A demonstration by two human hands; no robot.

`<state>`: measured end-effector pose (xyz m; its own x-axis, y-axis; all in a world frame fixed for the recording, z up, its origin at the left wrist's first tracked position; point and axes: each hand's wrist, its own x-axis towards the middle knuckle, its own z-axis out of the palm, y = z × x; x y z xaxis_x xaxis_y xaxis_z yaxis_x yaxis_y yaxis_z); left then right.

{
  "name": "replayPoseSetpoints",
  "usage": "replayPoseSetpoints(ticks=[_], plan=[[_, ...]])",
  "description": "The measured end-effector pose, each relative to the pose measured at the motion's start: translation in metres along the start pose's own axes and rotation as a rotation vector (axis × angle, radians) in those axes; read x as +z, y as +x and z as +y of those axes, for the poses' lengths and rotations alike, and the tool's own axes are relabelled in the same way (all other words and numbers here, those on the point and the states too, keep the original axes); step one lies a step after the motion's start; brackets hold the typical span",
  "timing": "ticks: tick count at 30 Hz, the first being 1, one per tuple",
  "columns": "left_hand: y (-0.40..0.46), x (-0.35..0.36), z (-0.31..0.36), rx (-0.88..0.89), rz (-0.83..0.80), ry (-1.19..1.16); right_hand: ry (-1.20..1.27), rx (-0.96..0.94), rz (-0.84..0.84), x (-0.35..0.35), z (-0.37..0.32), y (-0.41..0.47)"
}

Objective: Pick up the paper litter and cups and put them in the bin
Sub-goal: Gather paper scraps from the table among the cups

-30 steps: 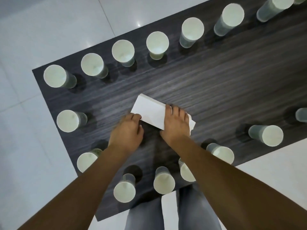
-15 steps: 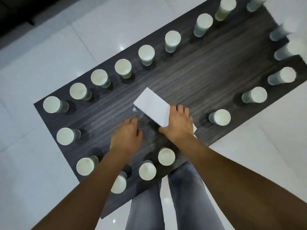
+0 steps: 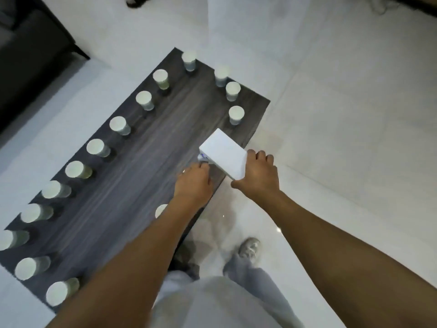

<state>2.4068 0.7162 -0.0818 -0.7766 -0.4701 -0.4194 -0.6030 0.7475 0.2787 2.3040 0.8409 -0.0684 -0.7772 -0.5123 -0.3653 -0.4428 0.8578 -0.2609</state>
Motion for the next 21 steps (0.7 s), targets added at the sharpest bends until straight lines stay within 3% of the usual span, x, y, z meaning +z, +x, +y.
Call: replayPoseSetpoints(ticks=[9, 21], plan=[[0.017, 0.034, 0.285, 0.406, -0.032, 0.25, 0.13, 0.402, 0.099, -0.109, 0.261, -0.052], [0.089, 0.092, 0.559, 0.827, -0.154, 0.456, 0.32, 0.811, 0.197, -0.18, 0.506, -0.051]])
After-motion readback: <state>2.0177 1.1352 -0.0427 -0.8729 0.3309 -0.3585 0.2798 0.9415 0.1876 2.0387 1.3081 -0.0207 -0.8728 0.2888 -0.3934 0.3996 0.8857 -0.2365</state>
